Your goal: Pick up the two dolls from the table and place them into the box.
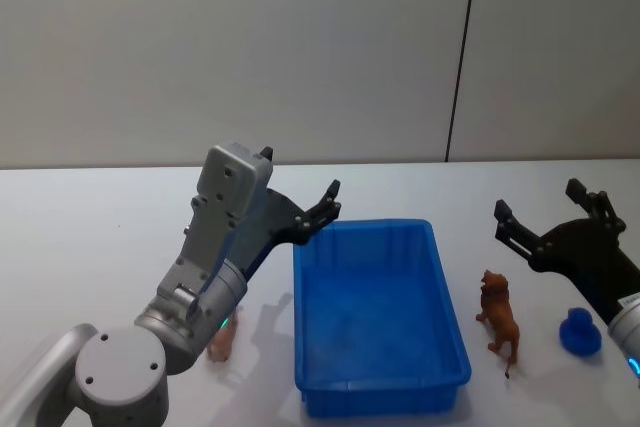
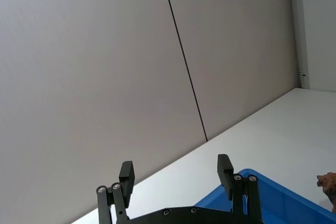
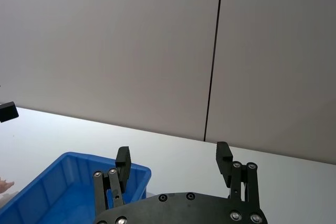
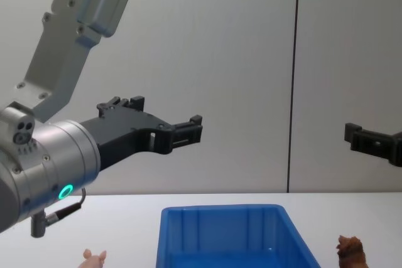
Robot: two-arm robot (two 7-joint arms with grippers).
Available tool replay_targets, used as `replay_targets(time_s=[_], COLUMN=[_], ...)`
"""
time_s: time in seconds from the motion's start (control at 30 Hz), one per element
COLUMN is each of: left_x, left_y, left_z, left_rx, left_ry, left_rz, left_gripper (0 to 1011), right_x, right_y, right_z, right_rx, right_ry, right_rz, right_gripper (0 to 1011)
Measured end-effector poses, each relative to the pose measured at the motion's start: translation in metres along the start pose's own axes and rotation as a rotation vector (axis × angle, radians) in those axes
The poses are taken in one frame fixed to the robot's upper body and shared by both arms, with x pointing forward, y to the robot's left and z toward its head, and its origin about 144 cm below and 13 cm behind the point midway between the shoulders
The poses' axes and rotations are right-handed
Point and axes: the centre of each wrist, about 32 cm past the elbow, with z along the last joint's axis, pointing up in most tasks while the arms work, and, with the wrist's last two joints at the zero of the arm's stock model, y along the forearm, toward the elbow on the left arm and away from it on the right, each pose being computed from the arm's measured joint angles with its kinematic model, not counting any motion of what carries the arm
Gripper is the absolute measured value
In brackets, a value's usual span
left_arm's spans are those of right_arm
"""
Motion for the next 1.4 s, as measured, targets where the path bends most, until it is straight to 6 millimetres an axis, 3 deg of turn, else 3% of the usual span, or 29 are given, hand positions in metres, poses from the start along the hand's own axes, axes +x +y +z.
replay_targets(time_s=[0.33, 0.8, 1.4], left_x=[0.001, 0.011, 0.041], left_y=[0.004, 0.030, 0.066], left_z=[0.002, -0.001, -0.027], left_rx=[0.050, 0.224, 0.507], left_ry=[0.014, 0.066, 0.179], left_rz=[-0.018, -0.017, 0.038], left_gripper=[1001, 1001, 1001], right_x=[0.000, 0.000, 0.000], right_y=[0.000, 0.000, 0.000], right_z=[0.000, 0.000, 0.000], right_rx=[0.000, 0.000, 0.000], right_ry=[0.000, 0.000, 0.000], right_rz=[0.000, 0.000, 0.000], right_gripper=[1001, 1001, 1001])
